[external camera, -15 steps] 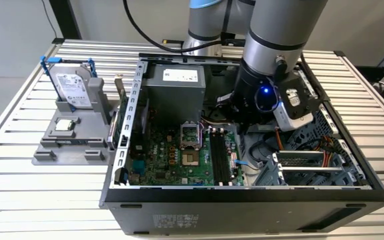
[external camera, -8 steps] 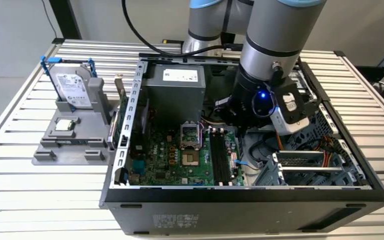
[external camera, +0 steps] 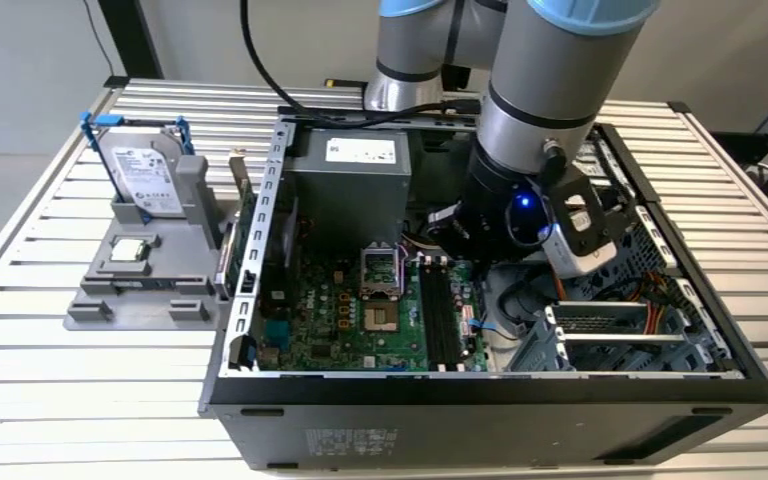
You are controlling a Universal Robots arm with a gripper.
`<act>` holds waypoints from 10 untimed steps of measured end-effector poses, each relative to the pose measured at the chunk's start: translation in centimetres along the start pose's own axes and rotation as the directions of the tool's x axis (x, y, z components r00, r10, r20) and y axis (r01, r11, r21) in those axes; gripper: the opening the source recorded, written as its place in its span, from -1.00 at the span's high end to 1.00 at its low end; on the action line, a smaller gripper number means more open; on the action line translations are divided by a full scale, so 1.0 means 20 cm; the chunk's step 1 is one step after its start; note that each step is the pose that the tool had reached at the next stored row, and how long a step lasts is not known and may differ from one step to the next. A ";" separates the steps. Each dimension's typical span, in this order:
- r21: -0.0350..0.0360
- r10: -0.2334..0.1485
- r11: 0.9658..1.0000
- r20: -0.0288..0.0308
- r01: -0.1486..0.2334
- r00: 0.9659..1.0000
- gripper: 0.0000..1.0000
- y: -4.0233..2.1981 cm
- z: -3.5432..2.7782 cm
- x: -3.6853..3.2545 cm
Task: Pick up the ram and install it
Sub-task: 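Insert the ram into the slot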
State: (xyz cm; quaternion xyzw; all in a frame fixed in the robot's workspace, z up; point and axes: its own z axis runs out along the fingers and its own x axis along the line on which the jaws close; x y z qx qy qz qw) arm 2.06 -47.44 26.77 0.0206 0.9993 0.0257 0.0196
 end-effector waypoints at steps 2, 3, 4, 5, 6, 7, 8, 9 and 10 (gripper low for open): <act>0.000 0.000 1.000 0.000 0.000 1.000 1.00 -0.010 0.017 0.000; 0.000 0.000 1.000 0.000 0.000 1.000 1.00 -0.014 0.026 0.001; 0.000 0.001 1.000 0.000 -0.001 1.000 1.00 -0.017 0.035 0.002; 0.001 0.004 1.000 0.000 -0.004 1.000 1.00 -0.018 0.045 0.005; 0.001 0.007 1.000 0.000 -0.007 1.000 1.00 -0.019 0.053 0.008; 0.001 0.009 1.000 0.001 -0.009 1.000 1.00 -0.020 0.062 0.009; 0.002 0.010 1.000 0.001 -0.010 1.000 1.00 -0.020 0.071 0.009; 0.002 0.010 1.000 0.001 -0.010 1.000 1.00 -0.021 0.080 0.010; 0.002 0.010 1.000 0.001 -0.010 1.000 1.00 -0.023 0.090 0.011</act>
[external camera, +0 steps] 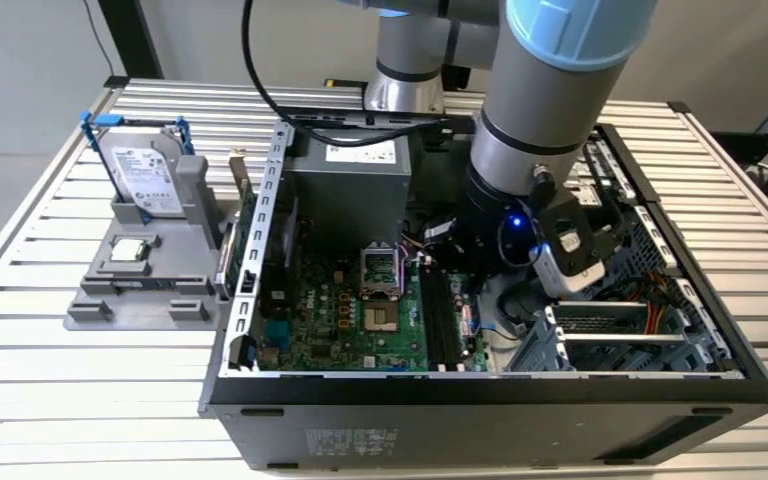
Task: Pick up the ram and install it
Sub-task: 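Insert the ram into the slot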
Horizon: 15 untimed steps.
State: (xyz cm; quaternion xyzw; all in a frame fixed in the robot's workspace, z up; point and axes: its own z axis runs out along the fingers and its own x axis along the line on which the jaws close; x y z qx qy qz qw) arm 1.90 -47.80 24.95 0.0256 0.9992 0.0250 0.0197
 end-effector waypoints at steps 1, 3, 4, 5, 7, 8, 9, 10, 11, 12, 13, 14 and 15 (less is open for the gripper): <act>0.000 0.000 1.000 0.000 0.000 1.000 1.00 -0.003 0.008 0.000; 0.000 0.000 1.000 0.000 0.000 1.000 1.00 -0.009 0.026 0.001; 0.000 0.000 1.000 0.000 0.000 1.000 1.00 -0.013 0.033 0.001; 0.001 0.000 1.000 0.000 0.000 1.000 1.00 -0.018 0.040 0.001; 0.001 0.001 1.000 0.000 -0.001 1.000 1.00 -0.029 0.053 0.004; 0.002 0.001 1.000 0.000 -0.001 1.000 1.00 -0.033 0.060 0.008; 0.002 0.002 1.000 0.000 -0.002 1.000 1.00 -0.036 0.067 0.012; 0.003 0.003 1.000 0.000 -0.003 1.000 1.00 -0.038 0.074 0.017; 0.004 0.005 1.000 0.000 -0.005 1.000 1.00 -0.039 0.082 0.023; 0.005 0.007 1.000 0.000 -0.007 1.000 1.00 -0.040 0.090 0.029; 0.005 0.010 1.000 0.000 -0.010 1.000 1.00 -0.041 0.100 0.034; 0.006 0.013 1.000 0.001 -0.013 1.000 1.00 -0.041 0.109 0.037; 0.006 0.016 1.000 0.001 -0.016 1.000 1.00 -0.041 0.116 0.039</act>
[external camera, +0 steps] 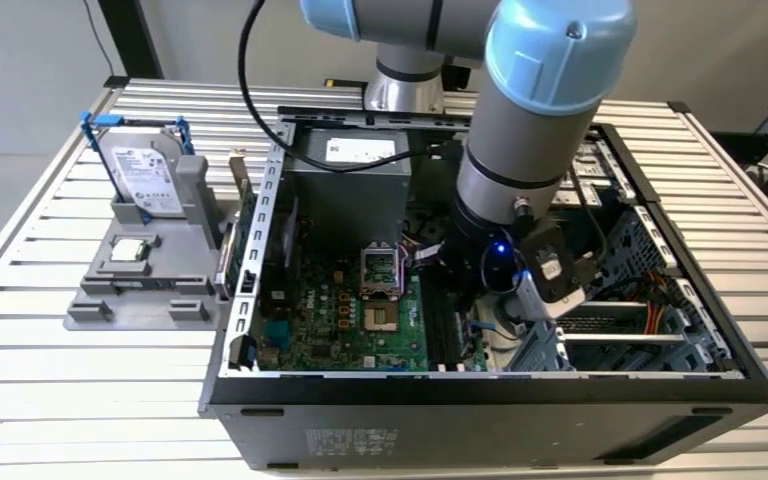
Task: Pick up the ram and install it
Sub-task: 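Insert the ram into the slot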
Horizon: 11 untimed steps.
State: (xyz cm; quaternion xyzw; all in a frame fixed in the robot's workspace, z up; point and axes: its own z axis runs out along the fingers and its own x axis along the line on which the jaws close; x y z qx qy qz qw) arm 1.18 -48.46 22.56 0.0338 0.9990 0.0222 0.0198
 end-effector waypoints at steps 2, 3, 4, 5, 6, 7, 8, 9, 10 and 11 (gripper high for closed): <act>0.000 0.006 1.000 0.000 -0.006 1.000 1.00 0.005 0.008 0.001; 0.000 0.008 1.000 0.000 -0.008 1.000 1.00 0.007 0.010 0.001; 0.002 0.042 0.999 0.002 -0.042 0.999 1.00 -0.007 0.022 0.003; 0.002 0.052 0.999 0.002 -0.052 0.999 1.00 -0.010 0.029 0.003; 0.002 0.054 0.999 0.002 -0.054 0.999 1.00 -0.009 0.034 0.003; 0.002 0.054 0.999 0.003 -0.054 0.999 1.00 -0.010 0.037 0.003; 0.002 0.054 0.999 0.003 -0.054 0.999 1.00 -0.010 0.040 0.003; 0.002 0.054 0.999 0.003 -0.054 0.999 1.00 -0.010 0.044 0.003; 0.002 0.054 0.999 0.003 -0.054 0.999 1.00 -0.010 0.047 0.004; 0.002 0.054 0.999 0.003 -0.054 0.999 1.00 -0.008 0.048 0.004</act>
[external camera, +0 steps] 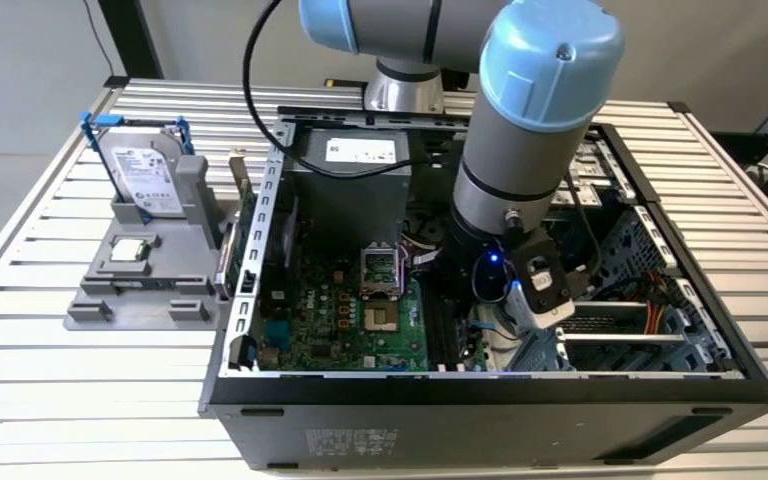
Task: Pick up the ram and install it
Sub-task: 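Insert the ram into the slot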
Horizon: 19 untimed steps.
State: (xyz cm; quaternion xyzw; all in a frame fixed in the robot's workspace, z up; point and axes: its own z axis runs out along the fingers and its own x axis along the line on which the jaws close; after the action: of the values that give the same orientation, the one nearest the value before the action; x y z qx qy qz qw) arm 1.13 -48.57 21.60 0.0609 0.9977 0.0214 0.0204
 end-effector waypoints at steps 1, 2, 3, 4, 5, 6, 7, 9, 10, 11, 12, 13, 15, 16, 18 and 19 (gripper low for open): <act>0.000 0.000 1.000 0.000 0.000 1.000 1.00 0.004 0.001 0.001; 0.000 0.000 1.000 0.000 0.000 1.000 1.00 0.008 0.001 0.001; 0.000 0.000 1.000 0.000 0.000 1.000 1.00 0.009 0.001 0.001; 0.000 0.000 1.000 0.000 0.000 1.000 1.00 0.009 0.001 0.001; 0.000 0.000 1.000 0.000 0.000 1.000 1.00 0.010 0.001 0.001; 0.000 -0.001 1.000 0.000 0.001 1.000 1.00 0.010 0.001 0.001; 0.000 -0.003 1.000 0.000 0.003 1.000 1.00 0.010 0.001 0.001; -0.001 -0.003 1.000 -0.001 0.003 1.000 1.00 0.010 0.006 0.002; 0.000 -0.003 1.000 -0.001 0.003 1.000 1.00 0.010 0.007 0.002; 0.000 -0.003 1.000 -0.001 0.003 1.000 1.00 0.010 0.007 0.002; 0.000 -0.003 1.000 -0.001 0.003 1.000 1.00 0.010 0.007 0.001; 0.000 -0.003 1.000 -0.001 0.003 1.000 1.00 0.010 0.007 0.001; 0.000 -0.006 1.000 -0.003 0.006 1.000 1.00 0.010 0.007 0.001; 0.000 -0.009 1.000 -0.005 0.009 1.000 1.00 0.010 0.006 0.001; 0.000 -0.020 1.000 -0.008 0.020 1.000 1.00 0.010 0.003 0.001; 0.000 -0.023 1.000 -0.009 0.023 1.000 1.00 0.010 -0.001 0.001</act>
State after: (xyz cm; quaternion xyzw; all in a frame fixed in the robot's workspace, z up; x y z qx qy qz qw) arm 1.14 -48.38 21.63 0.0492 0.9984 0.0215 0.0160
